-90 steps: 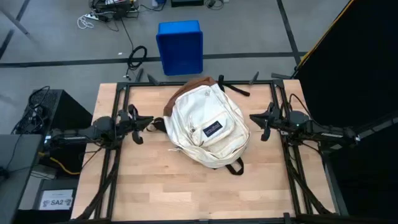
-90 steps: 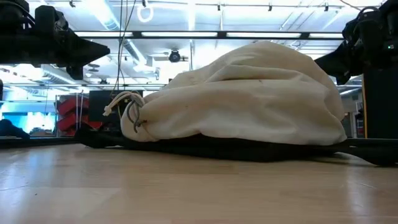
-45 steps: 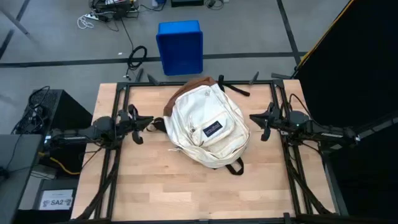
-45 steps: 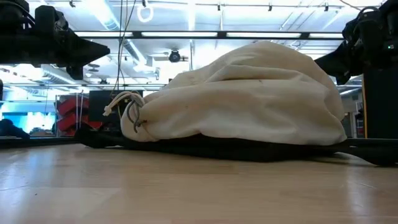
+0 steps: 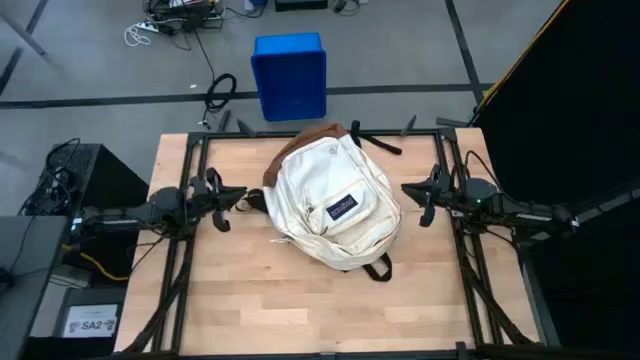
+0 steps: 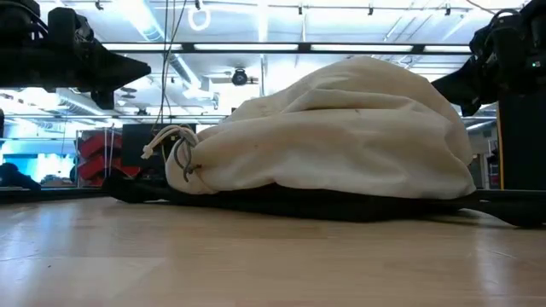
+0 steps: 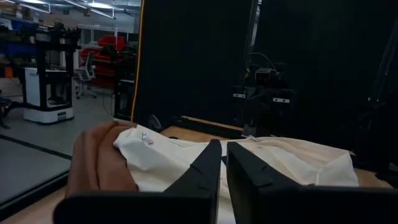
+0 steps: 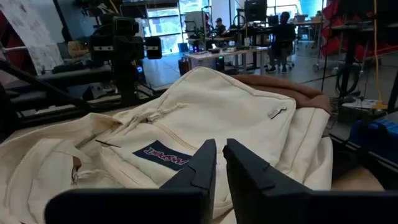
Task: Unpack backpack
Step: Return to Home Position
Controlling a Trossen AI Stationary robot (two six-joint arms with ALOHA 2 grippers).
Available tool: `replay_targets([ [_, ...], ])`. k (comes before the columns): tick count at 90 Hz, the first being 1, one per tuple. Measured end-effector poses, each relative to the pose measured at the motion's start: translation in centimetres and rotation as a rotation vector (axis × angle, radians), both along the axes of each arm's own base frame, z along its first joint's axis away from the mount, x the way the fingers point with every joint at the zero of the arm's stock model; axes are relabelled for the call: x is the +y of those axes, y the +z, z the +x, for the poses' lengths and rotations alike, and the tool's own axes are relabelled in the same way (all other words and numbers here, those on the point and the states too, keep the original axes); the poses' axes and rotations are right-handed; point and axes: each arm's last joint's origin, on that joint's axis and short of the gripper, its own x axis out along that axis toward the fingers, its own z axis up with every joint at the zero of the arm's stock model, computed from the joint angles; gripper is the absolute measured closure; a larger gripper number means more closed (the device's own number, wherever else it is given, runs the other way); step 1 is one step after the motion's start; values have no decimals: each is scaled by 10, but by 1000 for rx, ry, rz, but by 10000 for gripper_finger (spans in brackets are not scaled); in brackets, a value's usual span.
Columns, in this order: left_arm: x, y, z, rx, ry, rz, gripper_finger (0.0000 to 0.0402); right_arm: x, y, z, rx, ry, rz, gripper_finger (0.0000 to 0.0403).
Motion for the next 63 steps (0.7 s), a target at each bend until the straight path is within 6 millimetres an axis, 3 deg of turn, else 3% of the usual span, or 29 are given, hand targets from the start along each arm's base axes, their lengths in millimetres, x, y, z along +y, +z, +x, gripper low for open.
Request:
replay_targets([
  [31, 0, 0, 0, 0, 0, 0, 401, 0, 0, 0, 0, 0, 0, 402],
  [63, 0, 0, 0, 0, 0, 0, 401, 0, 0, 0, 0, 0, 0, 390],
])
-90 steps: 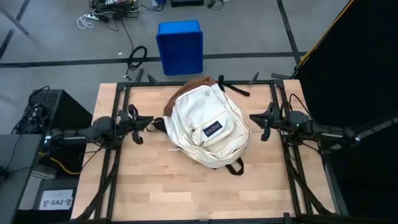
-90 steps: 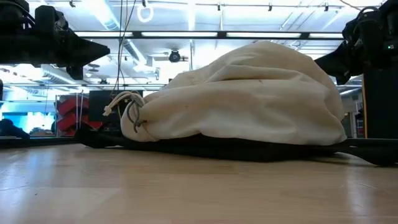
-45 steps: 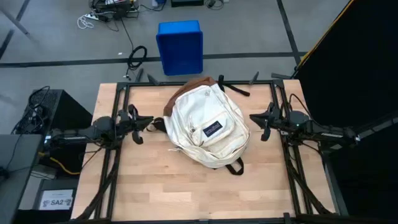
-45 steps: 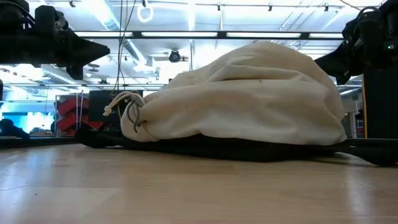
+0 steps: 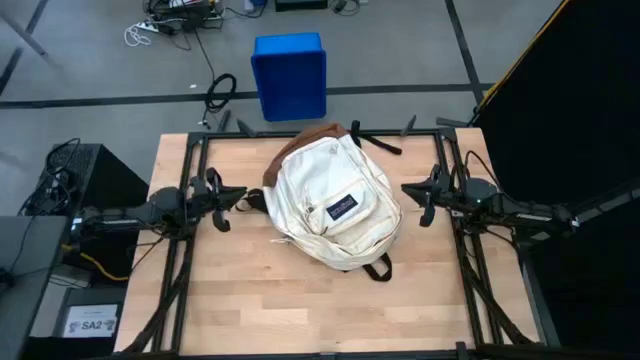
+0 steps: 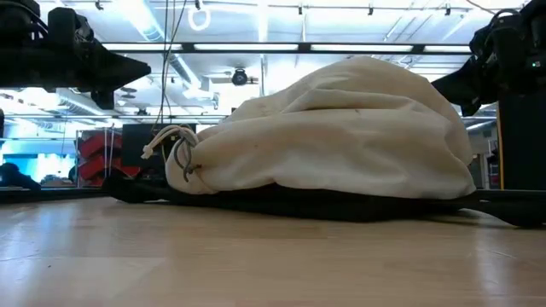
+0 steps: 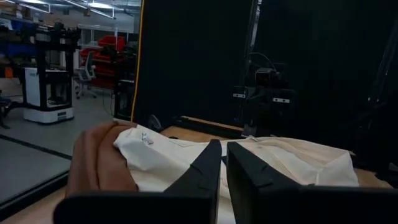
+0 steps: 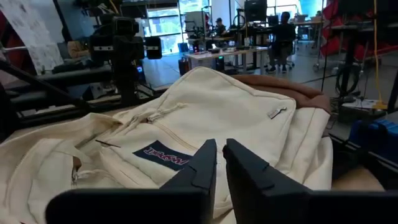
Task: Unpack backpack
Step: Return to Home Position
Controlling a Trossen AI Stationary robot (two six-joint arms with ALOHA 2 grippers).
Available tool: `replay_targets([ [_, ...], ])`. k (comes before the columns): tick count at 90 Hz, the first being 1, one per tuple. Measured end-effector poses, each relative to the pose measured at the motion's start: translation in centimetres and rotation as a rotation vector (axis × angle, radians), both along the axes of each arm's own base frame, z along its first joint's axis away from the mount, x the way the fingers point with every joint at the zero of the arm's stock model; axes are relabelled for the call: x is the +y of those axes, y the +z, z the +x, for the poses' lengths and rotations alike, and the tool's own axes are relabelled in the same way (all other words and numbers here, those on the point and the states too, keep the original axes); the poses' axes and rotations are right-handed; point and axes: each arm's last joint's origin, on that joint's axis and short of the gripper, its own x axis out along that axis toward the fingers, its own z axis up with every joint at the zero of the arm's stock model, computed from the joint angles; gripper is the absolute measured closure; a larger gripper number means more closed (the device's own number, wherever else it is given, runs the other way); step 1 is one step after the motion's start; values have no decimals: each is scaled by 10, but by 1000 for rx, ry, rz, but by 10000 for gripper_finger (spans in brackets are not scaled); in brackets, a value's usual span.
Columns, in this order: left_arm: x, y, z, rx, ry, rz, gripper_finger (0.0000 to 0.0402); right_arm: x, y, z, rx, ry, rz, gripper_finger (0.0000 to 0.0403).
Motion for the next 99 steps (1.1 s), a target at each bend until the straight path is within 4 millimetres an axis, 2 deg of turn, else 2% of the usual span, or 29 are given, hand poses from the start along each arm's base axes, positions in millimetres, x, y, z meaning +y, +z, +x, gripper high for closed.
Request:
replay_targets([
  [50, 0, 0, 0, 0, 0, 0, 401, 0, 0, 0, 0, 0, 0, 402],
  [99, 0, 0, 0, 0, 0, 0, 401, 0, 0, 0, 0, 0, 0, 390],
])
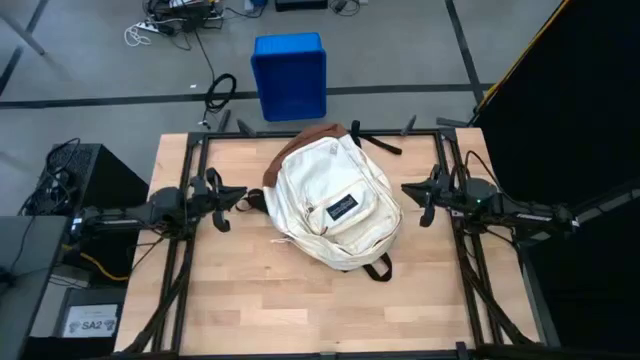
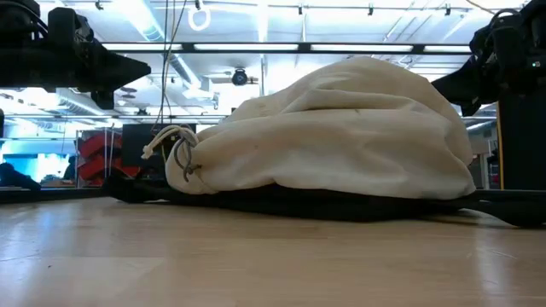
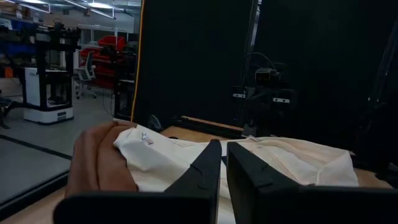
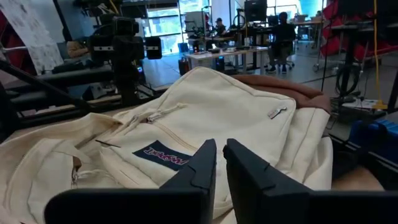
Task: Unpack backpack
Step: Return to Home Position
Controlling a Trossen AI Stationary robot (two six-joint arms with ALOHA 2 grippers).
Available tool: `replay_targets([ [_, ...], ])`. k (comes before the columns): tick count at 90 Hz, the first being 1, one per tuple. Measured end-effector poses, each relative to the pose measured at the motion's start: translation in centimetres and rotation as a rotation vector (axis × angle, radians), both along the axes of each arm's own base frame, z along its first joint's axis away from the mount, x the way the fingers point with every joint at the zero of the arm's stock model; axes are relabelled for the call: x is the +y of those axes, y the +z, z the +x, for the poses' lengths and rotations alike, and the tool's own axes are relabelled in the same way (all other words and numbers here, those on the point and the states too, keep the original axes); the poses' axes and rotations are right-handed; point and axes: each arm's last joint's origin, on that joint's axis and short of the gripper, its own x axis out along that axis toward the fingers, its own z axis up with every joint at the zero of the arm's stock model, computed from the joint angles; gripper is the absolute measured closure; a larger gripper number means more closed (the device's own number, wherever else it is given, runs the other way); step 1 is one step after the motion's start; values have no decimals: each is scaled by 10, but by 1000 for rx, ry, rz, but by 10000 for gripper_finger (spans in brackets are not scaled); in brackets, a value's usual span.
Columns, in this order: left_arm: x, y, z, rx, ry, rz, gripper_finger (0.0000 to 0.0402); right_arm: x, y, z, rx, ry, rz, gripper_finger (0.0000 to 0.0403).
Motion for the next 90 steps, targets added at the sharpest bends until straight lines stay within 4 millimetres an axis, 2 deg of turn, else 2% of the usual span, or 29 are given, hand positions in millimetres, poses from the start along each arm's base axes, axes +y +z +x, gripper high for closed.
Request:
replay_targets([
  [25, 0, 0, 0, 0, 0, 0, 401, 0, 0, 0, 0, 0, 0, 402],
  [64, 0, 0, 0, 0, 0, 0, 401, 0, 0, 0, 0, 0, 0, 390],
  [90, 0, 0, 0, 0, 0, 0, 401, 0, 0, 0, 0, 0, 0, 397],
])
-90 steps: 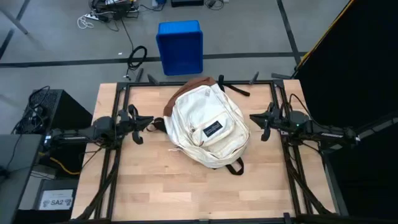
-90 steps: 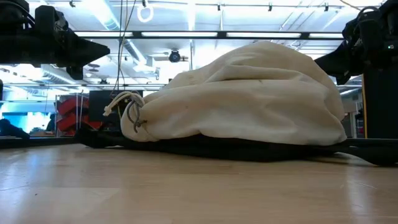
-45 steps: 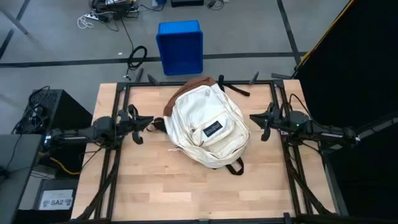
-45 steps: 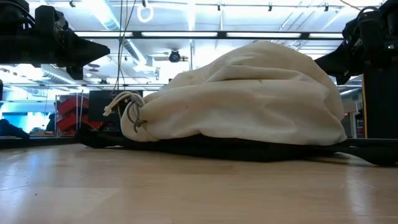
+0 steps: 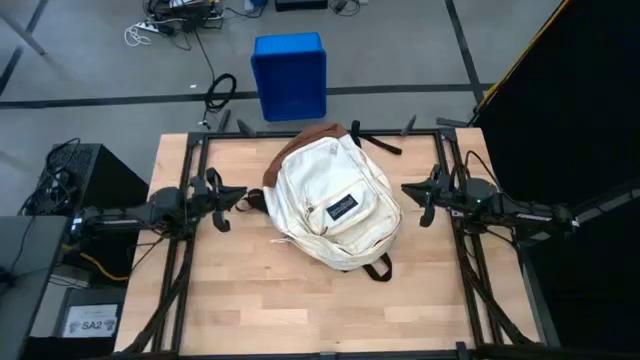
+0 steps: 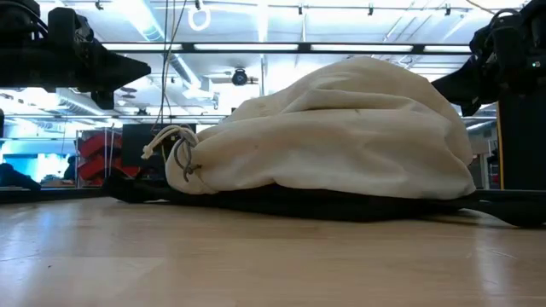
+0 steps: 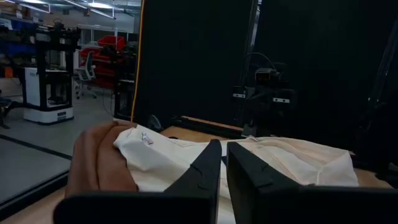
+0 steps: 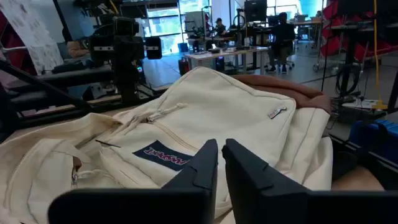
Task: Unpack backpack
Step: Return to Home Position
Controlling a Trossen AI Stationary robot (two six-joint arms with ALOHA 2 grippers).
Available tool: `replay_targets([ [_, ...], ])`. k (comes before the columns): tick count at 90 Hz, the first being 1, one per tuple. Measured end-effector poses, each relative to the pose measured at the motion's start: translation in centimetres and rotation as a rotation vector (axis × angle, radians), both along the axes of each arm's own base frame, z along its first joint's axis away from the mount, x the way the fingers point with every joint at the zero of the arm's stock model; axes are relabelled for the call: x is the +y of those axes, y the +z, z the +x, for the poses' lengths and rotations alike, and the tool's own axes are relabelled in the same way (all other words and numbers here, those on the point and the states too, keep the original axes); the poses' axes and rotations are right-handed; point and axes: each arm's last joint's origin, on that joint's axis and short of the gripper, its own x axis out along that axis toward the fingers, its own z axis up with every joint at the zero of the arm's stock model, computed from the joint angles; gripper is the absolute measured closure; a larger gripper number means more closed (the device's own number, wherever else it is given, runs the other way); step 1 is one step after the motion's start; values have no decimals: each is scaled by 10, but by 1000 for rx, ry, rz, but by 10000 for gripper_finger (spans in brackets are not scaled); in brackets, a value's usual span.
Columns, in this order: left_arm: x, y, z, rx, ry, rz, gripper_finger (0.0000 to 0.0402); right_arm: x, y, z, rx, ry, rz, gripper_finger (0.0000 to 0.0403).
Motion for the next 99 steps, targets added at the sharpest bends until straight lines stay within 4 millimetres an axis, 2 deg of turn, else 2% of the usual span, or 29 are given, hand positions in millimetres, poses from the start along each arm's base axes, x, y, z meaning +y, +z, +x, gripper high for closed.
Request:
replay_targets([
  [57, 0, 0, 0, 0, 0, 0, 401, 0, 0, 0, 0, 0, 0, 390],
  [99, 0, 0, 0, 1, 0, 0, 401, 0, 0, 0, 0, 0, 0, 402],
])
